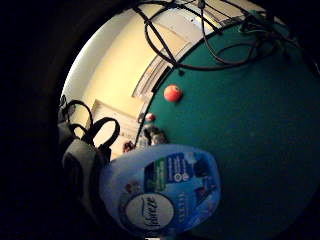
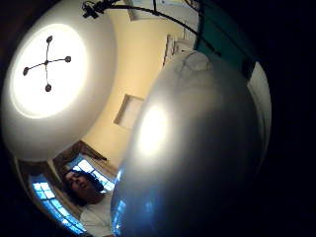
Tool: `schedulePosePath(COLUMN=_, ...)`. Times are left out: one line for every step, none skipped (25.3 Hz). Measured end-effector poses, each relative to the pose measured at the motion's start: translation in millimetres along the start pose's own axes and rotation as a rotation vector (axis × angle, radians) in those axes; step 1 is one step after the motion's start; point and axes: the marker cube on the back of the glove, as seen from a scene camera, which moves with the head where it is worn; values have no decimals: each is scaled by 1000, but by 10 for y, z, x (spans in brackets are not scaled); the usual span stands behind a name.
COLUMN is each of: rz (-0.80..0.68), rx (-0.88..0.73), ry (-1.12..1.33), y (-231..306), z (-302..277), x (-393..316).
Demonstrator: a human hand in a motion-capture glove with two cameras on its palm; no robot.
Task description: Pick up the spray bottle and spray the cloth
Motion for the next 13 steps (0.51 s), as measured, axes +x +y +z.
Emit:
schedulePosePath(rz=-1, rx=-2, ry=1, y=0, z=4, x=0)
schedulePosePath(rz=-1, rx=-2, ry=1, y=-3, z=7, x=-2)
schedulePosePath(rz=-1, rx=-3, ry=0, y=-7, z=8, x=-4)
schedulePosePath(rz=0, rx=-3, ry=-1, y=-9, z=9, x=-6)
schedulePosePath(rz=1, rx=-3, ry=-2, y=-10, z=10, x=-6)
schedulePosePath(rz=2, rx=-4, ry=-2, y=-8, z=10, x=-5)
schedulePosePath(rz=3, rx=-5, ry=-1, y=-5, z=10, x=-3)
schedulePosePath(rz=3, rx=-5, ry=0, y=-1, z=10, x=-1)
schedulePosePath(rz=4, rx=-5, ry=0, y=2, z=10, x=1)
schedulePosePath(rz=4, rx=-5, ry=0, y=3, z=10, x=1)
schedulePosePath(rz=3, rx=-3, ry=0, y=4, z=11, x=2)
schedulePosePath(rz=2, rx=-2, ry=1, y=4, z=11, x=2)
schedulePosePath(rz=1, rx=-1, ry=2, y=4, z=11, x=3)
